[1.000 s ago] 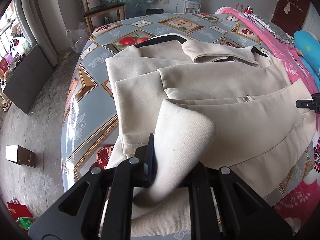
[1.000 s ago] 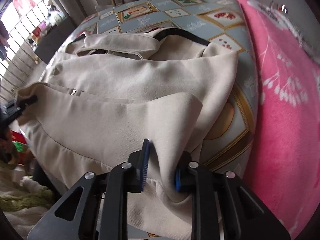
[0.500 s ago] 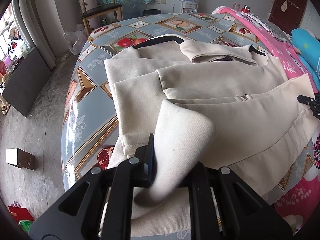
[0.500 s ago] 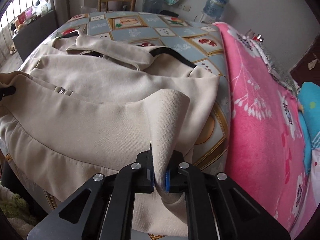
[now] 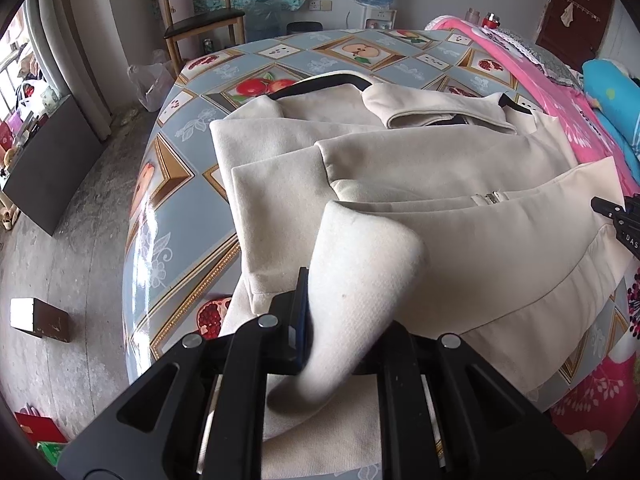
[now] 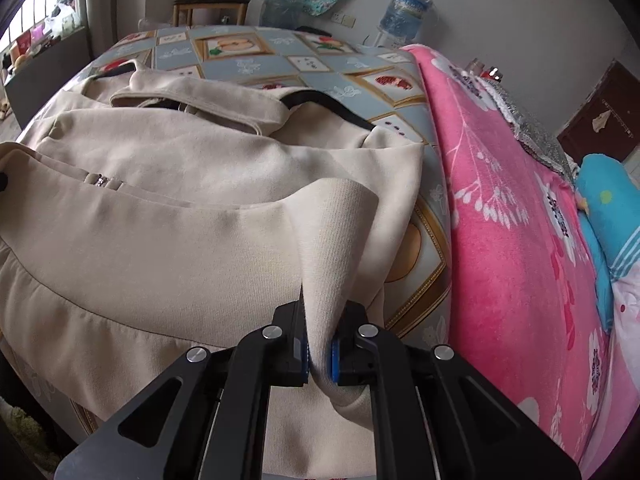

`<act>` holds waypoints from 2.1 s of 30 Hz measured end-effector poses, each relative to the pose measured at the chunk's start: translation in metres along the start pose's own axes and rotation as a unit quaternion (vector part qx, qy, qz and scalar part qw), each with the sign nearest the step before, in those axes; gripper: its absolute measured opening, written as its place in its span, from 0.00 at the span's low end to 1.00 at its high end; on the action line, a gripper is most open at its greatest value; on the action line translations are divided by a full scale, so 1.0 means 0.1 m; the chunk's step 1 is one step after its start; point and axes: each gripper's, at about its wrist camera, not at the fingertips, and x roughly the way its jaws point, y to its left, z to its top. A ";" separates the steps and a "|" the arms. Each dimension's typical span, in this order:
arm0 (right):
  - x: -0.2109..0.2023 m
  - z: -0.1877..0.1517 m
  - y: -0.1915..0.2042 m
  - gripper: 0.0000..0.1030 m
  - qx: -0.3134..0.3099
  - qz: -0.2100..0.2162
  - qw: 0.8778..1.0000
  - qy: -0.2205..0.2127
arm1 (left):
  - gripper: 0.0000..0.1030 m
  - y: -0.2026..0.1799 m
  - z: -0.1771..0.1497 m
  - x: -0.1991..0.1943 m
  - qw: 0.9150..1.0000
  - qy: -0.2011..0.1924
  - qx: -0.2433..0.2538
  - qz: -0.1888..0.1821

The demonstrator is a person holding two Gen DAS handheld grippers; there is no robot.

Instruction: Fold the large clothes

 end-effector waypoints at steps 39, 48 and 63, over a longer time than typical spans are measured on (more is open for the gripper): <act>1.19 1.44 -0.70 0.06 0.080 0.030 0.996 -0.038 | 0.04 0.23 1.89 1.04 0.998 0.013 0.048 -0.026; 1.31 1.61 -0.72 0.06 0.086 0.061 0.994 -0.026 | 0.07 0.38 1.89 1.12 0.999 0.014 0.025 -0.038; -0.02 0.59 -0.98 0.44 0.123 0.143 0.980 -0.068 | 0.34 0.60 1.23 0.03 0.993 -0.055 0.014 -0.099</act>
